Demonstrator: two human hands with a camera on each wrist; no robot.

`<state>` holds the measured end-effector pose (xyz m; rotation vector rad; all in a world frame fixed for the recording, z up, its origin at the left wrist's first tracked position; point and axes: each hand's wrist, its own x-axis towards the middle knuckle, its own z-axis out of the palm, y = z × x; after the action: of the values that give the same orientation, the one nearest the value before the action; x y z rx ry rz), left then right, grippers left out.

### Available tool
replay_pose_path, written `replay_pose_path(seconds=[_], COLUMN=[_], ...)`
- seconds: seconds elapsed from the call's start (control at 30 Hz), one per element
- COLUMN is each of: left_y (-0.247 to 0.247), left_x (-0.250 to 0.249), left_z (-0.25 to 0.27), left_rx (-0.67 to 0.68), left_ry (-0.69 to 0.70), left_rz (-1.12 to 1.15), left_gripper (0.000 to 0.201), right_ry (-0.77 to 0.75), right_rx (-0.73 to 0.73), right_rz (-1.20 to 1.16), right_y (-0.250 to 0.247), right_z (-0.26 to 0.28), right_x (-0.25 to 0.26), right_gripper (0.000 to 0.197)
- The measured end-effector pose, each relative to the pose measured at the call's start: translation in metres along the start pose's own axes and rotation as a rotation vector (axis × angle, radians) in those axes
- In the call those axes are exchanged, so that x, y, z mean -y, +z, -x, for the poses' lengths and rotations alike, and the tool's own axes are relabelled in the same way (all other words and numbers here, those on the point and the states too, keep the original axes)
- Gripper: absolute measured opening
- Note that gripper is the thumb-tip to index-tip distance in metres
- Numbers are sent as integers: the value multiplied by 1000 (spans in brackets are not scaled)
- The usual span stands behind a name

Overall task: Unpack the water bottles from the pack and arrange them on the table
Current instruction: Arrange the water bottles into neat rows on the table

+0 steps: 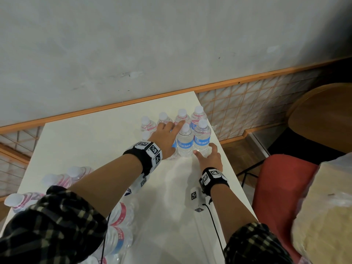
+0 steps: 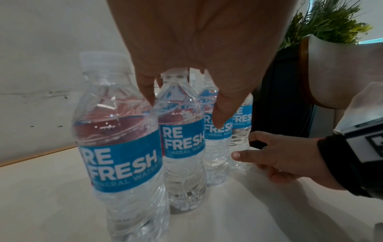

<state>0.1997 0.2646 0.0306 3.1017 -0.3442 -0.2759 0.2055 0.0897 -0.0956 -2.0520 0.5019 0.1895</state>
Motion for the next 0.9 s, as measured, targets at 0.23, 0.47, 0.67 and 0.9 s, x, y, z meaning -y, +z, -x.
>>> replay_pose_path(seconds=[0.23, 0.47, 0.67, 0.9], left_y=[-12, -35, -60, -68], left_x=[-1, -7, 1, 24], left_z=[3, 43, 102, 181], left_rx=[39, 70, 365, 411], left_ry=[-13, 6, 113, 228], left_rz=[67, 119, 111, 102], left_gripper=[99, 86, 59, 53], right_ry=[6, 22, -17, -86], right_rx=[28, 39, 122, 221], right_rz=[-127, -70, 62, 85], right_y=[-9, -29, -28, -2], right_z=[7, 47, 111, 194], right_x=[-9, -41, -62, -50], right_gripper=[84, 69, 56, 46])
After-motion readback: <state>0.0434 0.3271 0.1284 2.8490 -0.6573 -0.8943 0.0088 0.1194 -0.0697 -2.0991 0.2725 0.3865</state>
